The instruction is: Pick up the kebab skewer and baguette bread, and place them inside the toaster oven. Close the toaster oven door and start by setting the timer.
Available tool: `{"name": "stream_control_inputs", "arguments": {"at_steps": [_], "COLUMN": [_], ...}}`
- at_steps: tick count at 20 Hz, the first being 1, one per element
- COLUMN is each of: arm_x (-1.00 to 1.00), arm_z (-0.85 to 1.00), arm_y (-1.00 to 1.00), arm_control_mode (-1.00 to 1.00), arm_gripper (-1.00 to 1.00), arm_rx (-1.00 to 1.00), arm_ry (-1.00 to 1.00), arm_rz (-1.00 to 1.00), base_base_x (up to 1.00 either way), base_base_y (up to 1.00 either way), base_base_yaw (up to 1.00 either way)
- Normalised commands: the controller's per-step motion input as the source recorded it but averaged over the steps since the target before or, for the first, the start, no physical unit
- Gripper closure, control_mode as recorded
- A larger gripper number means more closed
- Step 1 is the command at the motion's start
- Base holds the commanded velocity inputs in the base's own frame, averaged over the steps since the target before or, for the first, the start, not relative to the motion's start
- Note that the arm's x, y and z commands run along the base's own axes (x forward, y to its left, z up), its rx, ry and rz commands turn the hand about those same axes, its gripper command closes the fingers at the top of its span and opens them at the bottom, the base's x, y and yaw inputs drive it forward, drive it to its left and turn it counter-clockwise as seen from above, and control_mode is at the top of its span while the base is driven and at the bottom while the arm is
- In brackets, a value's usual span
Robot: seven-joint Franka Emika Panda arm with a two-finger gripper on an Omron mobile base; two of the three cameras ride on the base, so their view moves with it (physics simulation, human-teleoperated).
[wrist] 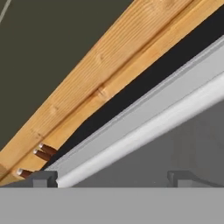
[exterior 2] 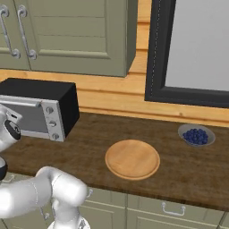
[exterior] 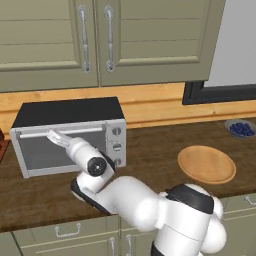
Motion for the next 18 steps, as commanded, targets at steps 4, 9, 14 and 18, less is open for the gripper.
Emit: {"name": "stream_control_inputs", "arguments": {"at_steps": [4,9,14,18], "arm_x": [-0.26,-0.05,-0.01,0.00], "arm_z": [0.29,0.23,0.01,0.00], "arm_y": [-0.46,-0.37,-0.34,-0.13], "arm_control_mode": [-1.00,-1.00,-1.00,-1.00], "arm_gripper": [-1.00,-1.00,-1.00,-1.00], "arm_rx": [0.00,0.00,0.00,-0.01], "arm_ry": [0.04,0.06,0.01,0.01], "arm_rz": [-0.02,-0.04,0.00,-0.05], "base_base_x": [0.00,0.00,0.00,0.00], "base_base_y": [0.00,0.00,0.00,0.00], "base_base_yaw": [0.00,0.00,0.00,0.00]}}
